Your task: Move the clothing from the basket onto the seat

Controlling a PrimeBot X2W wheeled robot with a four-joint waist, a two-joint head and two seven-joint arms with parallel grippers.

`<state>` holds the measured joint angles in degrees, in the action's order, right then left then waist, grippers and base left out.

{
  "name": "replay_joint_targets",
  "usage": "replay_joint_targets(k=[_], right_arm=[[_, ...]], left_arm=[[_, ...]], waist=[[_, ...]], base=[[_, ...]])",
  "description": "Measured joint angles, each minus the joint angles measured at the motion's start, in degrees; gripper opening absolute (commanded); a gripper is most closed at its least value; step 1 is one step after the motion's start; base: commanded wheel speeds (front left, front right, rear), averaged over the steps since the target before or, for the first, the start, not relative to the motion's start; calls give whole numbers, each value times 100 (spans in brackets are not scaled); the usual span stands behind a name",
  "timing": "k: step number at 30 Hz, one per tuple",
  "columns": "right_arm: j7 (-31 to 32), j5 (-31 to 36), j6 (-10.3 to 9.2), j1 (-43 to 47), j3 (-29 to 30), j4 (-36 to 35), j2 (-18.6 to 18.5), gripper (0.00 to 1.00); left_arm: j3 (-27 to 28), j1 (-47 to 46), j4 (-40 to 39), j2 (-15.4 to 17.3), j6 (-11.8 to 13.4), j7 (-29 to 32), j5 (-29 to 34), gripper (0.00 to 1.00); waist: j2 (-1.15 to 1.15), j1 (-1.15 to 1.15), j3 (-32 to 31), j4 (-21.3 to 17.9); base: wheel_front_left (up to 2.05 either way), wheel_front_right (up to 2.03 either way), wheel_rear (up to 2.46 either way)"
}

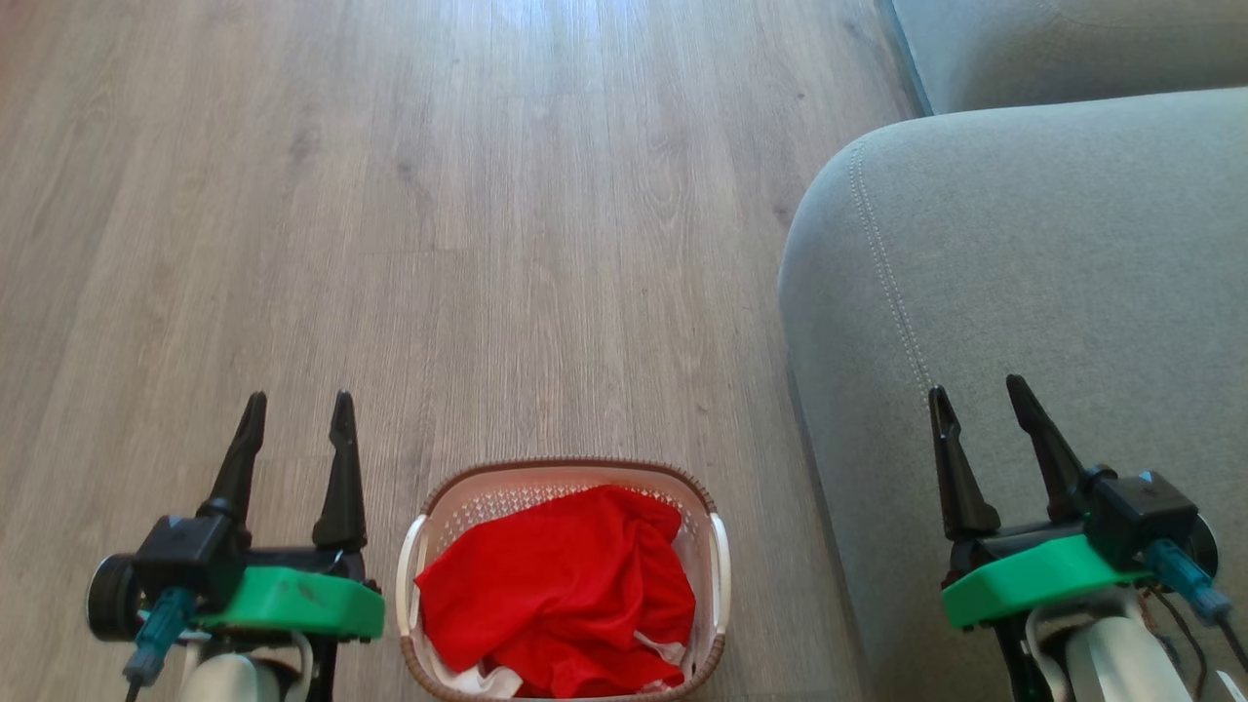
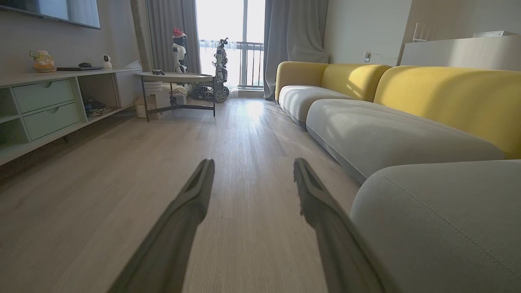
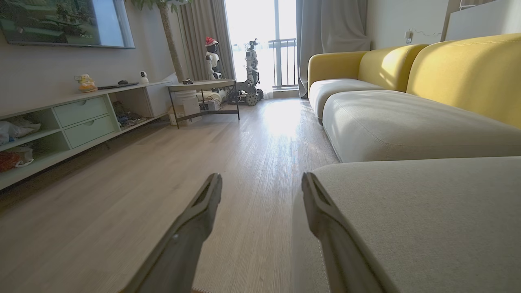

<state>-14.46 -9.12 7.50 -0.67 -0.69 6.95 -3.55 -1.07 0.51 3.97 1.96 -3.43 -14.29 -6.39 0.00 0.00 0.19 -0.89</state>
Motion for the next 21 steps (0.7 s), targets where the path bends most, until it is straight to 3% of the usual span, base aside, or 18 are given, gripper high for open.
replay_joint_targets(k=[21], right_arm=[[0, -5, 0, -18, -112, -2, 1, 100]], left_arm=[[11, -1, 7, 2, 44, 0, -42, 100]], waist=[[0, 0, 108, -164]], base=[[0, 0, 0]])
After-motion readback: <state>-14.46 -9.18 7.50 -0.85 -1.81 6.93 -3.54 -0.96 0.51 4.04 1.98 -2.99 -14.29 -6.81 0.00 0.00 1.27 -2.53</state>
